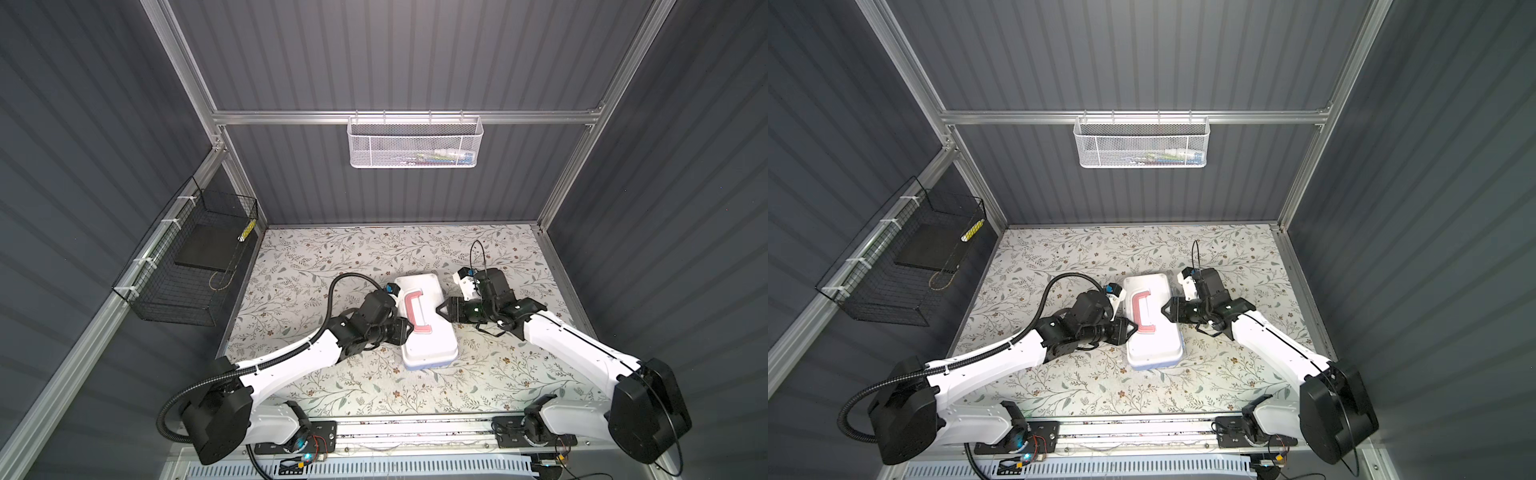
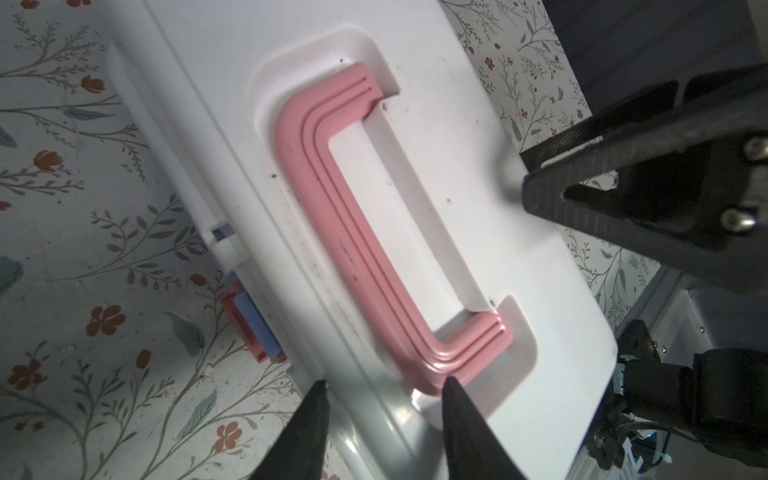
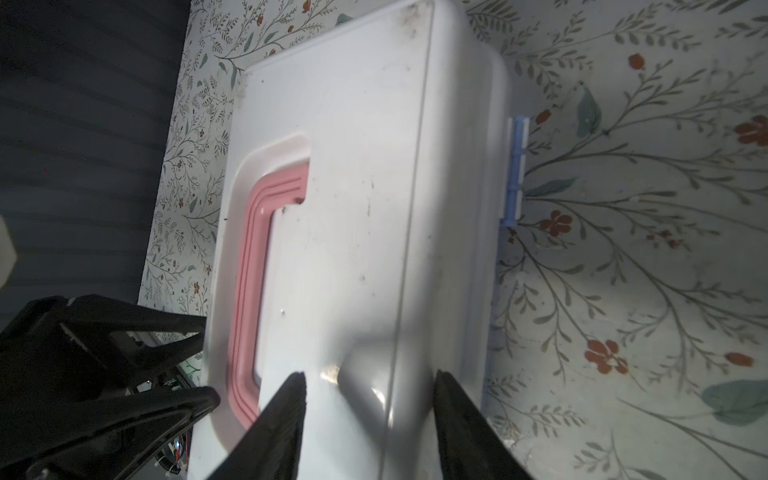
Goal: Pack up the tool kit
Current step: 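Move the left gripper down to the pink latch while the right presses the lid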
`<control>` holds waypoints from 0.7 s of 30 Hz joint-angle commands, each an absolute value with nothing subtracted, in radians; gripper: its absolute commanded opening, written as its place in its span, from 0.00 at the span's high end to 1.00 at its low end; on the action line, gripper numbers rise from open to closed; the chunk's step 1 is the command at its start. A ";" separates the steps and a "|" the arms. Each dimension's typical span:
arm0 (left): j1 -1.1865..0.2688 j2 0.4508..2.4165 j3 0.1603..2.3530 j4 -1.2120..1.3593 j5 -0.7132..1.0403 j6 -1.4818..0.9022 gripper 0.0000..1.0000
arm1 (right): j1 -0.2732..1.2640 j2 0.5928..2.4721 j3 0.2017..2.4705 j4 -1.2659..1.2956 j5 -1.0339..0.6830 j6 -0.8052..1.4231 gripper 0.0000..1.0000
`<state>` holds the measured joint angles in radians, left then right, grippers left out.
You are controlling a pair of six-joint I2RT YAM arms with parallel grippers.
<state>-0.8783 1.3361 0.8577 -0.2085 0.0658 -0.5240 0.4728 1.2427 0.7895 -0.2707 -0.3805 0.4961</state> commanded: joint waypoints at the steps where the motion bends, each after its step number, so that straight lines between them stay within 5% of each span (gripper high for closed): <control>1: -0.902 1.325 0.936 -0.275 0.039 -0.484 0.49 | 0.467 1.200 0.752 -0.287 -0.471 0.484 0.47; 9: -0.866 1.161 0.865 -0.424 -0.196 -0.467 0.00 | 0.455 1.244 0.822 -0.346 -0.475 0.415 0.46; 21: -0.839 1.110 0.615 -0.349 -0.261 -0.466 0.00 | 0.444 1.467 1.036 -0.429 -0.471 0.317 0.43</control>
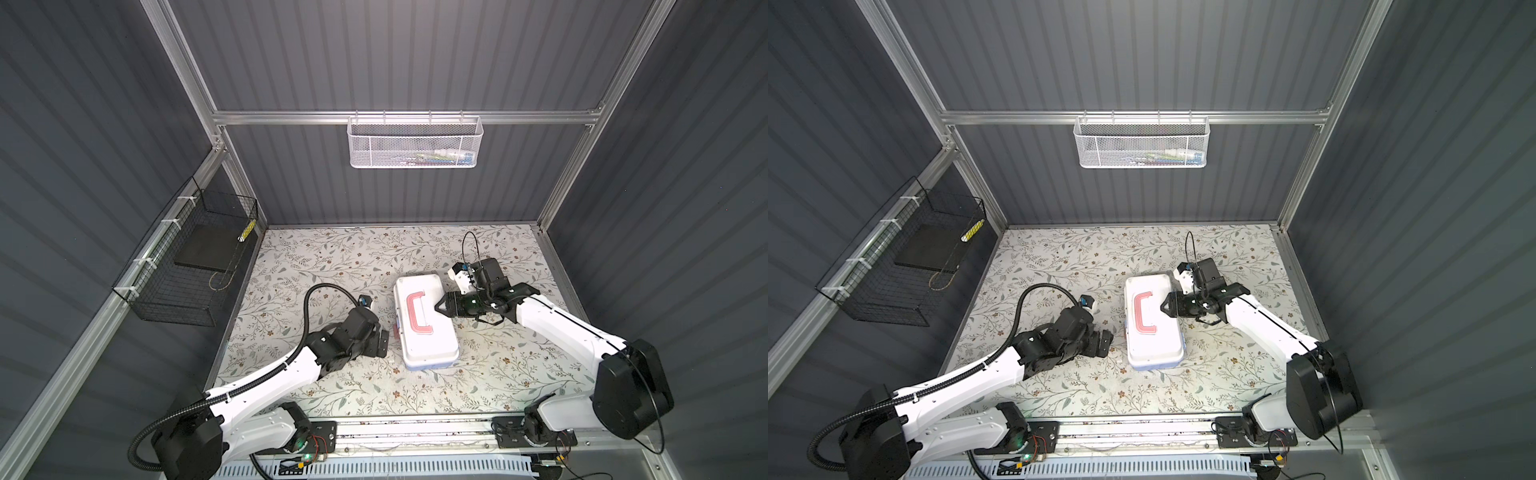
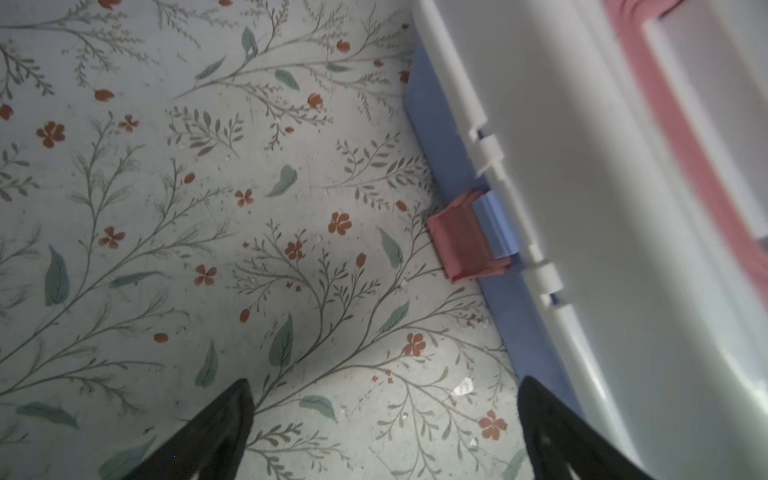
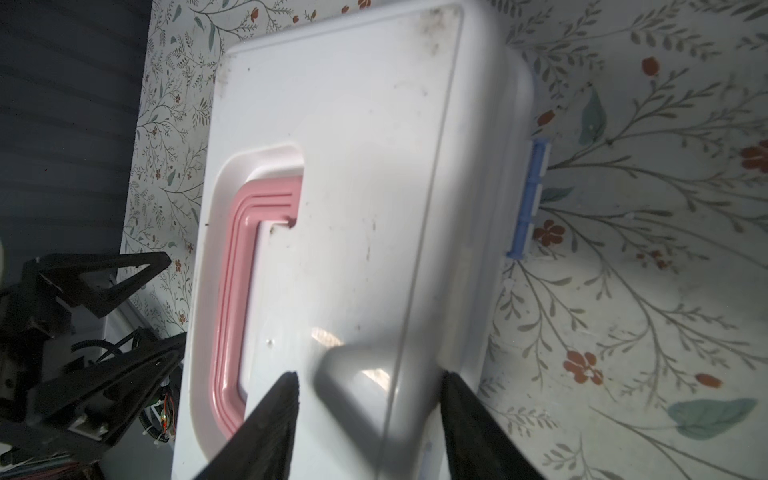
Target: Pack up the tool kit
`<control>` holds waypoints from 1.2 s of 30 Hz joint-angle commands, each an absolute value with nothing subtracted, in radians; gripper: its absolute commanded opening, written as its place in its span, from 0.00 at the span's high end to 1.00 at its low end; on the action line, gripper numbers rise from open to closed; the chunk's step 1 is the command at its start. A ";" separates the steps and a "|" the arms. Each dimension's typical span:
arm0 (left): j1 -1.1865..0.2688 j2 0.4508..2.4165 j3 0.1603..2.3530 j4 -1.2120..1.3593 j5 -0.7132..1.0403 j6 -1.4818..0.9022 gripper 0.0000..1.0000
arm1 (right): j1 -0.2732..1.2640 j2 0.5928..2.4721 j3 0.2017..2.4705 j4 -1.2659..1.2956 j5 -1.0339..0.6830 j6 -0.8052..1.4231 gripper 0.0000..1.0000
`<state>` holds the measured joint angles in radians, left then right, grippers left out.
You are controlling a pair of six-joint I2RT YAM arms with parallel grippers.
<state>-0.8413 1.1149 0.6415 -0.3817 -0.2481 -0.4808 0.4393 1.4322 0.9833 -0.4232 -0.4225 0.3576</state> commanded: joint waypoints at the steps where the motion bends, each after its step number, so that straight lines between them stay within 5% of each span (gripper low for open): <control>1: -0.839 1.113 0.605 -0.340 -0.257 -0.458 0.00 | 0.444 1.479 1.048 -0.430 -0.482 0.316 0.43; 25: -0.841 1.346 0.470 0.117 -0.117 -0.391 0.00 | 0.449 1.583 1.096 -0.348 -0.629 0.365 0.43; 36: -0.841 1.417 0.524 0.081 -0.398 -0.417 0.00 | 0.449 1.552 1.048 -0.330 -0.631 0.376 0.43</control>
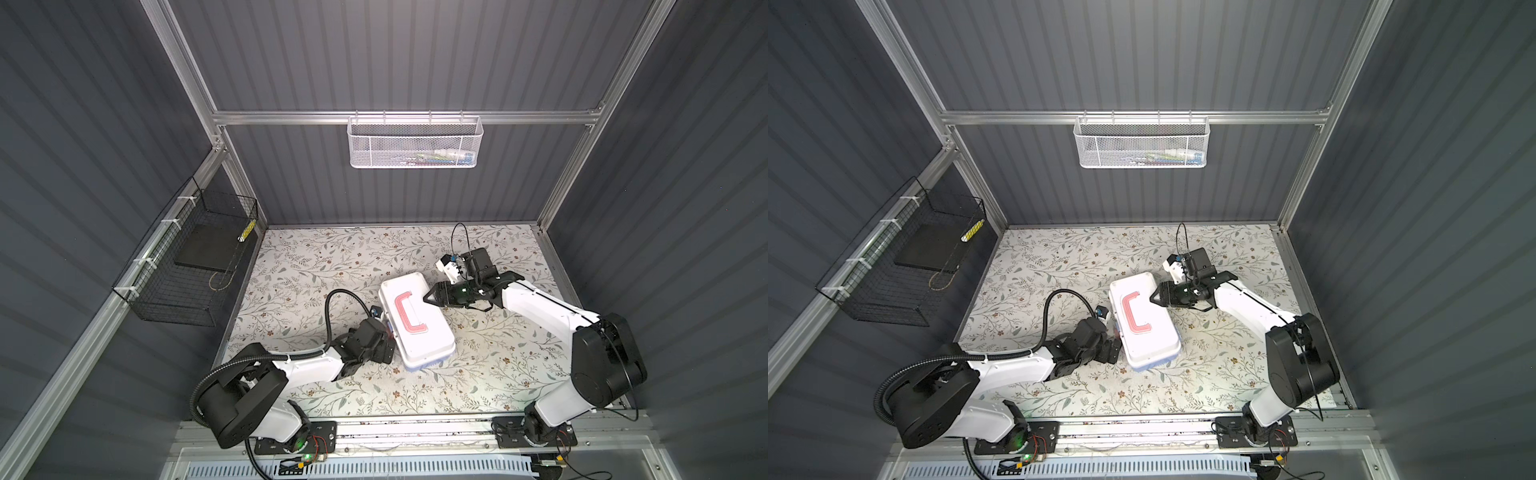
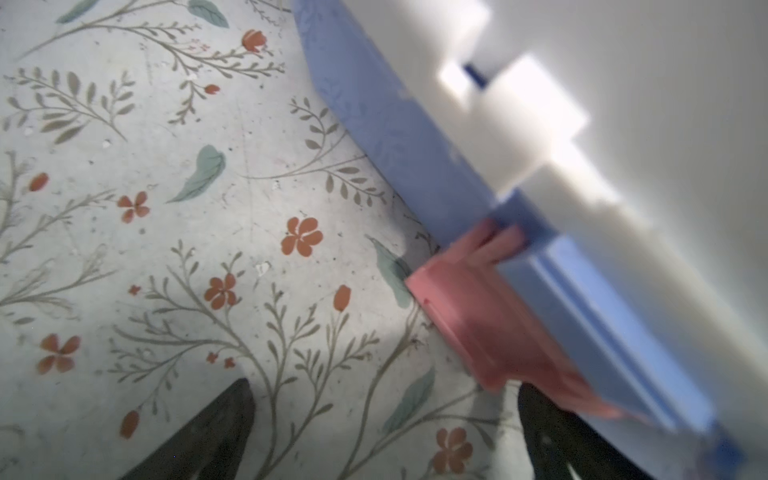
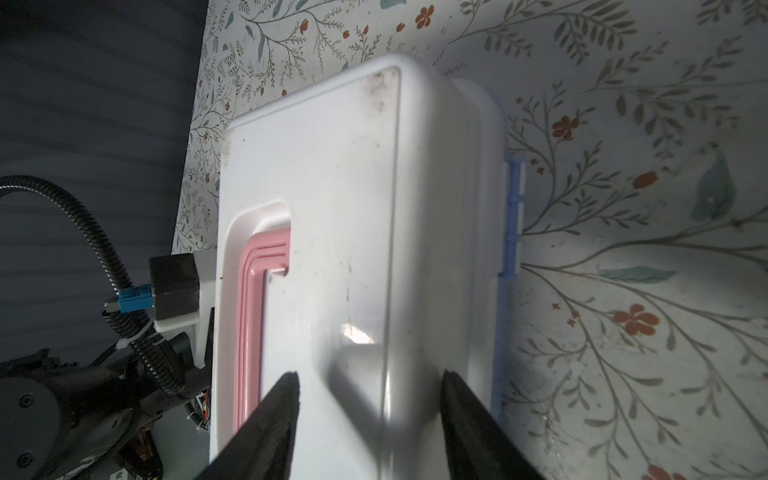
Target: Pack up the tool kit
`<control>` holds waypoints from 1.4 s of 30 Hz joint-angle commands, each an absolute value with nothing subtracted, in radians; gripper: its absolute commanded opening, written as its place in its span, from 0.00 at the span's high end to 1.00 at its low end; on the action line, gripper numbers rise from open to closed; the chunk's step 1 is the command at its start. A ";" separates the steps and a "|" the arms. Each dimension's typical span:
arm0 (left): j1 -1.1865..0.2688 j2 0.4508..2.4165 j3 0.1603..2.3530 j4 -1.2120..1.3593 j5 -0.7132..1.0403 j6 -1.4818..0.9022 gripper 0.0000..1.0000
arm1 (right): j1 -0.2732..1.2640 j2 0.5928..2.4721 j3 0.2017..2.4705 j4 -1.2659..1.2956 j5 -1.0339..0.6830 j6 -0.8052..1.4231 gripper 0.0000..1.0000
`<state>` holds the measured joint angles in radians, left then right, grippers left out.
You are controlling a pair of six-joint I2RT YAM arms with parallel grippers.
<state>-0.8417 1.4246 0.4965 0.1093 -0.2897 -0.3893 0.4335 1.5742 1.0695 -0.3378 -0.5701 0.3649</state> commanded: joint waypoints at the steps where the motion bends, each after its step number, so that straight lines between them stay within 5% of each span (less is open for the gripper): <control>1: -0.841 1.403 0.518 0.071 -0.422 -0.426 0.00 | 0.447 1.550 1.042 -0.327 -0.631 0.377 0.43; 14: -0.842 1.299 0.498 -0.061 -0.551 -0.565 0.00 | 0.448 1.544 1.026 -0.312 -0.636 0.386 0.43; 22: -0.835 1.242 0.487 0.111 -0.361 -0.630 0.01 | 0.447 1.517 0.963 -0.272 -0.647 0.406 0.43; 36: -0.806 1.135 0.421 0.200 -0.212 -0.785 0.16 | 0.440 1.458 0.841 -0.138 -0.719 0.470 0.43; 42: -0.754 1.089 0.366 0.301 -0.085 -0.837 0.33 | 0.441 1.443 0.813 -0.120 -0.712 0.478 0.43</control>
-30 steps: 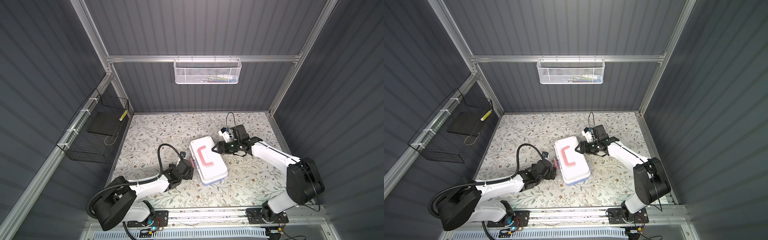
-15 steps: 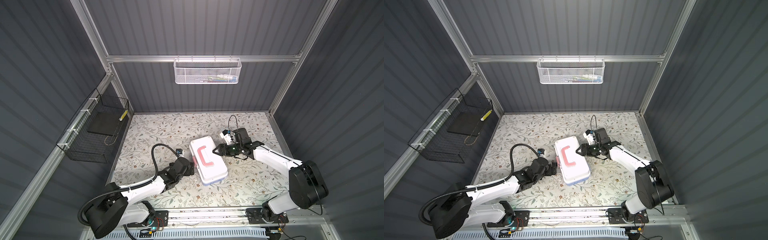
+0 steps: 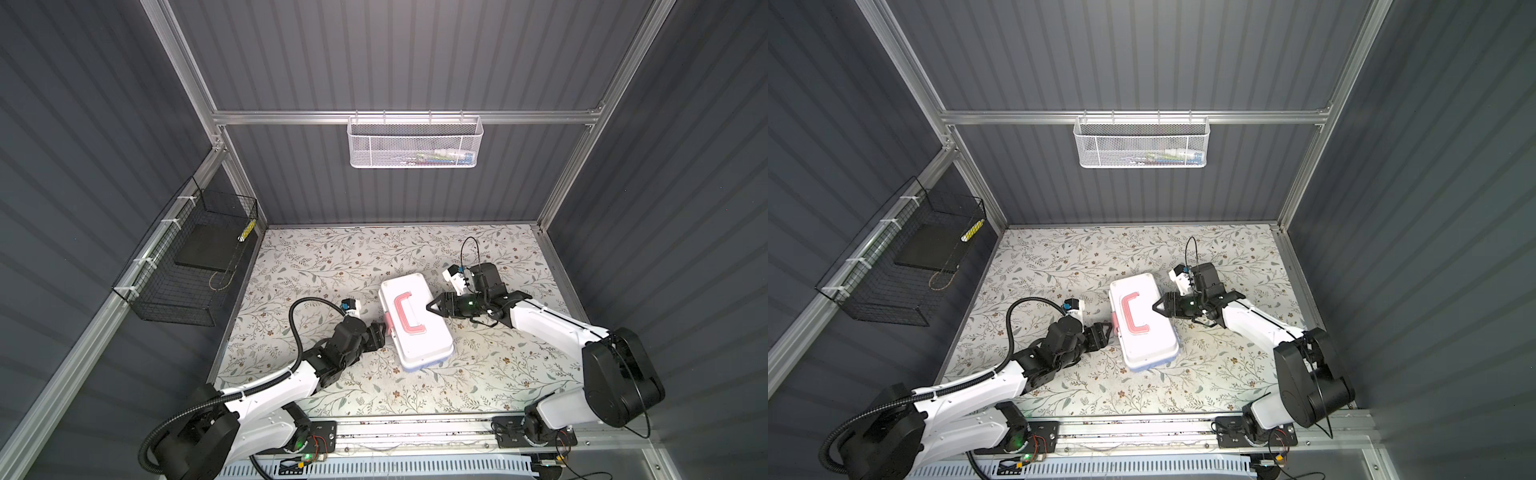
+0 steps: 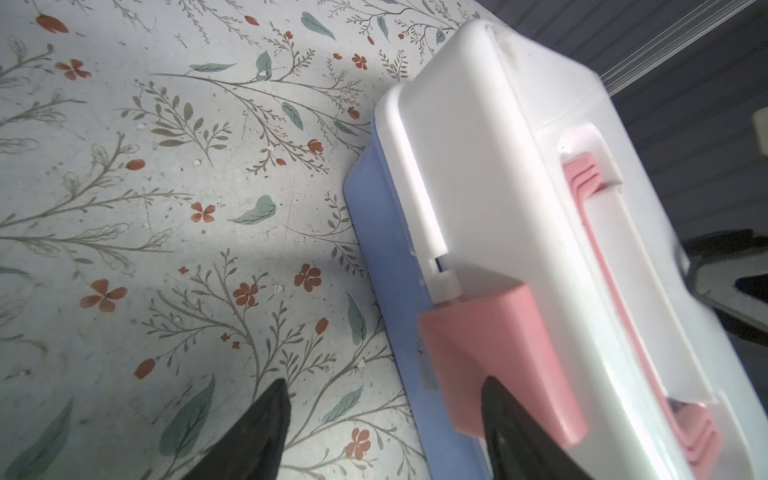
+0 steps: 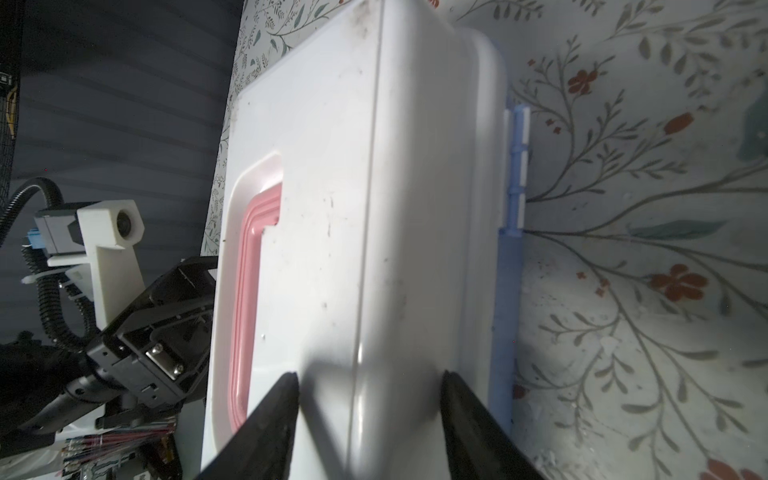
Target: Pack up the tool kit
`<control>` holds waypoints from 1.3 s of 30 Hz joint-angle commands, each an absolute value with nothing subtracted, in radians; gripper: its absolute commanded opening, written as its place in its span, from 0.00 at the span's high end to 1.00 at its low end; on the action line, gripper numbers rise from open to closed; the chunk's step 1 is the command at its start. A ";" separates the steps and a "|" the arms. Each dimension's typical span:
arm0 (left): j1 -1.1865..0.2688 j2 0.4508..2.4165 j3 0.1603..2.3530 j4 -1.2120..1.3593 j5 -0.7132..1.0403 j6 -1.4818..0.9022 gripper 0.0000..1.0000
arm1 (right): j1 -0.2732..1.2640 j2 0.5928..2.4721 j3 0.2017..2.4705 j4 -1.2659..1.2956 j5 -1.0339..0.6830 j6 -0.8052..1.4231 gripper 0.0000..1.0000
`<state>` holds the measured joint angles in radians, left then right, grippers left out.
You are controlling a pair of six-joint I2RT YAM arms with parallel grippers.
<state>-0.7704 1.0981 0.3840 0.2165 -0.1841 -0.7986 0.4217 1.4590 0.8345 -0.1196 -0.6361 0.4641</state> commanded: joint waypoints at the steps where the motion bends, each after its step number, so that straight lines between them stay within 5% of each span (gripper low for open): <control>1: -0.750 1.089 0.358 0.315 -0.076 -0.859 0.34 | 0.440 1.445 0.811 -0.115 -0.714 0.480 0.43; 26: -0.735 1.009 0.244 0.478 -0.005 -0.951 0.47 | 0.440 1.480 0.819 -0.101 -0.723 0.482 0.43; 34: -0.736 1.035 0.241 0.515 0.012 -0.953 0.64 | 0.440 1.483 0.818 -0.098 -0.723 0.484 0.43; 39: -0.735 1.010 0.240 0.513 0.013 -0.947 0.65 | 0.440 1.480 0.815 -0.106 -0.719 0.481 0.43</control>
